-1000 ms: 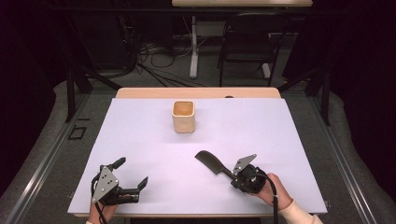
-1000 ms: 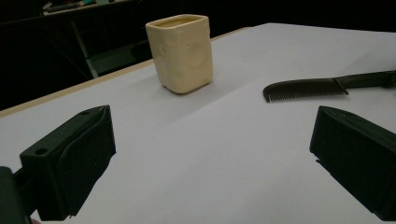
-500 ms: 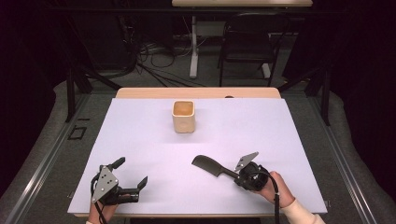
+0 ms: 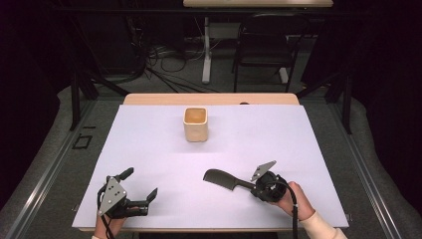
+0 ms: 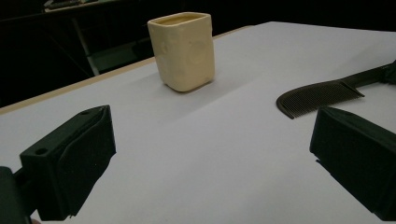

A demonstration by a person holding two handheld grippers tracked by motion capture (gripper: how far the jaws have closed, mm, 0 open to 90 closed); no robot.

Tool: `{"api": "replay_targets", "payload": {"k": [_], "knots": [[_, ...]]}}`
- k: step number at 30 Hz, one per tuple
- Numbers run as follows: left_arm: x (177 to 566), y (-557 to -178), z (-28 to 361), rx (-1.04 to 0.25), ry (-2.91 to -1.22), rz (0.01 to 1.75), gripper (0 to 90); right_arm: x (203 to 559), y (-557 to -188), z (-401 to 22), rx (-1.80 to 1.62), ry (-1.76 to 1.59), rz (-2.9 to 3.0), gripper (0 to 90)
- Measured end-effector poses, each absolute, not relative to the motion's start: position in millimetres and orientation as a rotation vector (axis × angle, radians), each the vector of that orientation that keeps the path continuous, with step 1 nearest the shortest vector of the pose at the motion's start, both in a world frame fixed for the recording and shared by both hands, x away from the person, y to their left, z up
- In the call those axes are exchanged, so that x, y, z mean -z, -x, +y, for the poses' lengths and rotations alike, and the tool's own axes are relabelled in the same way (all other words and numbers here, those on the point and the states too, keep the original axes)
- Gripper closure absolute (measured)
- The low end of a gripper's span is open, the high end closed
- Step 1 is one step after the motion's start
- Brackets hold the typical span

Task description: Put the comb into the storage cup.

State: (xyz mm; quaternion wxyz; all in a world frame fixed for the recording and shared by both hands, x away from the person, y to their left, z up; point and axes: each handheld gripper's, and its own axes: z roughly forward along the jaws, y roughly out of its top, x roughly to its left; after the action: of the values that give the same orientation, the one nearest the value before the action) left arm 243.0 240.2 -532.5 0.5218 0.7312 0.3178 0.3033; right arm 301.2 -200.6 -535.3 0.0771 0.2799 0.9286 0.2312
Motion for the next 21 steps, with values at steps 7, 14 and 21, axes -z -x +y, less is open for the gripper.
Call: {"api": "replay_targets", "payload": {"k": [7,14,21], "knots": [[532,-242,240,-0.732,-1.748,0.757,0.1,527,-293,-197,-0.661,-0.794,2.855,63.0],[532,-242,240,-0.732,-1.748,0.760,0.1,516,-292,-200,-0.674,-0.808,2.815,33.3],[532,-242,240,-0.727,-1.749,0.755,0.1,513,-293,-196,-0.672,-0.787,2.804,18.1]]}}
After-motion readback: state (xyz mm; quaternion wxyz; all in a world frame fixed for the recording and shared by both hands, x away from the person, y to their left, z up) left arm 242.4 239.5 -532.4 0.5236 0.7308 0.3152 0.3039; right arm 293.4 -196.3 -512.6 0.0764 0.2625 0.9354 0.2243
